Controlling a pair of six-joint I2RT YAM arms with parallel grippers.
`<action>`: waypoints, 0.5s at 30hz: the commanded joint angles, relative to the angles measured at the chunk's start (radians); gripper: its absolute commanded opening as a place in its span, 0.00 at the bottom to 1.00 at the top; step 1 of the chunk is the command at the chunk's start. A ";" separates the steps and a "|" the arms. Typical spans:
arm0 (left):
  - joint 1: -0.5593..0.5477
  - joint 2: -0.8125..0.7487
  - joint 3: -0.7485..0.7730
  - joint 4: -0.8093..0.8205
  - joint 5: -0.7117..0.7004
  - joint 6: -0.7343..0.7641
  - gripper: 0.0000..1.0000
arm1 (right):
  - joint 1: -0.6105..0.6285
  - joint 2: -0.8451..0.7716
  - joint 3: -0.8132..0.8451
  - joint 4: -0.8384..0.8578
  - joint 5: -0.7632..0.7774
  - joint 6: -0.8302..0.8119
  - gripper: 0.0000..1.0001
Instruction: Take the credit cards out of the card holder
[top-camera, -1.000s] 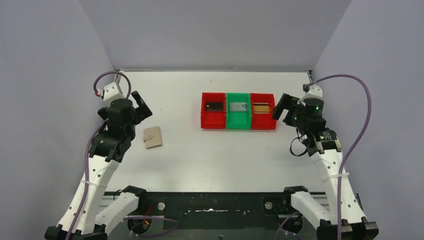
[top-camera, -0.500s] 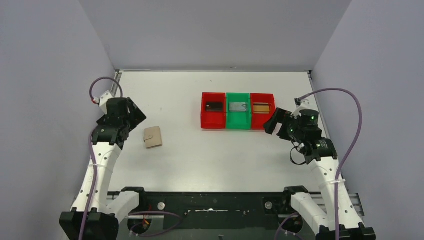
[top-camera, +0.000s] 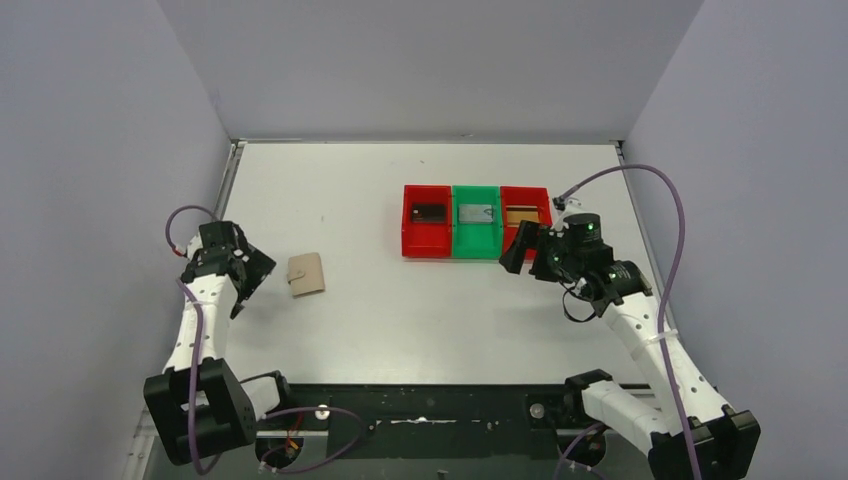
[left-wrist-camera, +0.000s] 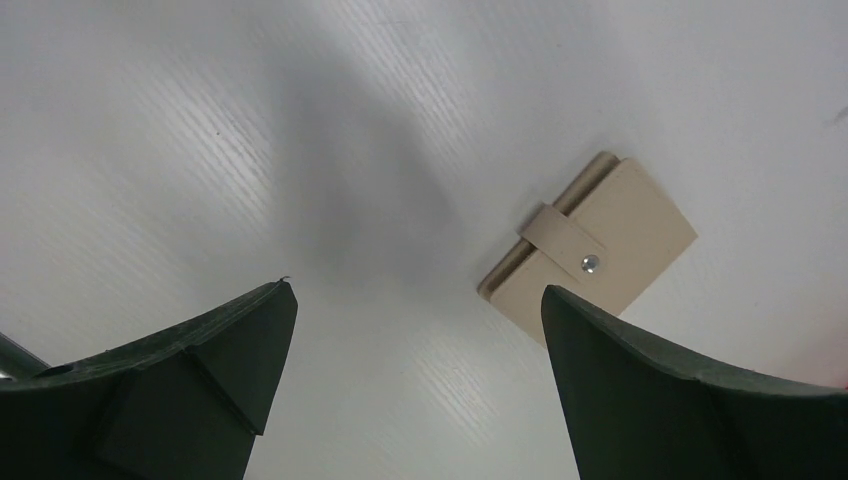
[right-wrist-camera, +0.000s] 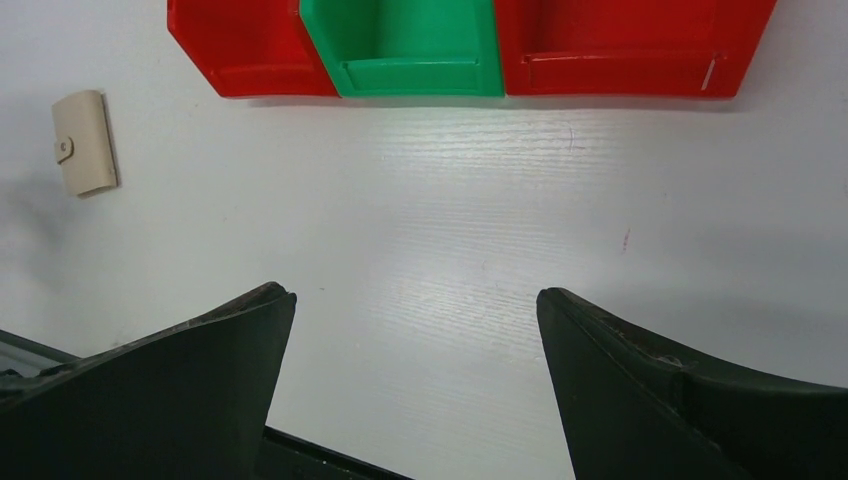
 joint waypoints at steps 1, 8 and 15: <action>0.042 0.002 -0.051 0.100 0.022 -0.033 0.97 | 0.044 0.014 0.048 0.055 0.052 0.044 0.98; 0.043 0.088 -0.103 0.172 0.110 -0.022 0.89 | 0.086 0.037 0.042 0.074 0.082 0.072 0.98; 0.016 0.138 -0.162 0.248 0.183 0.008 0.79 | 0.101 0.072 0.041 0.092 0.092 0.075 0.98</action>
